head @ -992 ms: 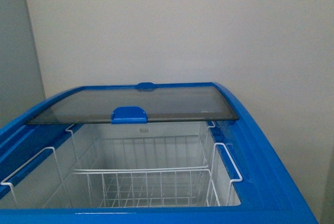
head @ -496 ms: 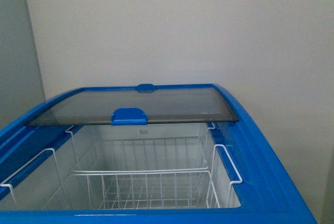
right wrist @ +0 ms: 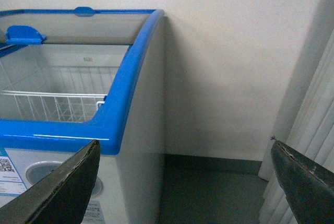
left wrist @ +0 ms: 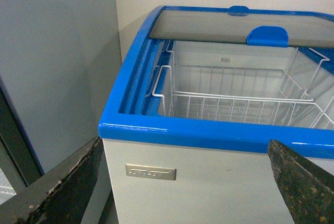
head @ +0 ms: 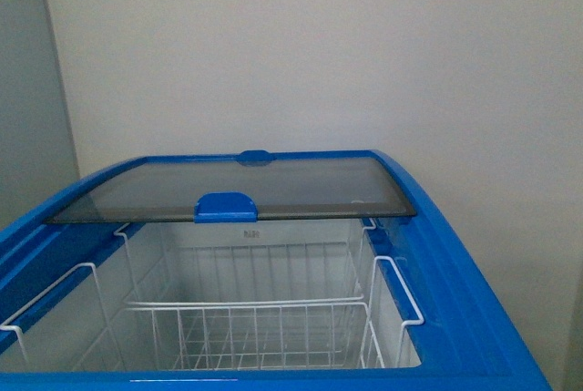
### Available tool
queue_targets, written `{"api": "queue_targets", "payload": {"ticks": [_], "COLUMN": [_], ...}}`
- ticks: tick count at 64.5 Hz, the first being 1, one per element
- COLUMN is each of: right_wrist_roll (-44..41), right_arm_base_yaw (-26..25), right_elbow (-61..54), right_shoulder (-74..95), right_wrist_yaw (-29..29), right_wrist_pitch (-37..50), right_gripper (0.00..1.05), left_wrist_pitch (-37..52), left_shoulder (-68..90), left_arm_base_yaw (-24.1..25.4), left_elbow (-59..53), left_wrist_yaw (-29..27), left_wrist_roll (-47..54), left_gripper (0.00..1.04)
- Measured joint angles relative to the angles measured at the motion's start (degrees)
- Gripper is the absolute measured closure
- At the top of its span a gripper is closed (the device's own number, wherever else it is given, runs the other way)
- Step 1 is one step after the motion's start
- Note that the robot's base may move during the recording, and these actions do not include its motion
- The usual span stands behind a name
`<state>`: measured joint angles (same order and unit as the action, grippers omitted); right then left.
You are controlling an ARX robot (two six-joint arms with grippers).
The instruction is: Put drink in fridge
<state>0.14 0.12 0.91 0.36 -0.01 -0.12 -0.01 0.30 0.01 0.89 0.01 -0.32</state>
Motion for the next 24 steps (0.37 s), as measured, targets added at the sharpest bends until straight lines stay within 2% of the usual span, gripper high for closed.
{"api": "queue_targets", "payload": {"ticks": [24], "right_wrist_roll": [0.0], "right_arm_base_yaw": [0.0], "right_elbow": [0.0], "right_shoulder": [0.0], "right_wrist_yaw": [0.0], "right_wrist_pitch": [0.0], "right_gripper": [0.07], "left_wrist_pitch": [0.0], "left_shoulder": [0.0], "left_arm_base_yaw": [0.0], "left_elbow": [0.0], "left_wrist_yaw": [0.0], "left_wrist_roll": [0.0], "left_gripper": [0.08]}}
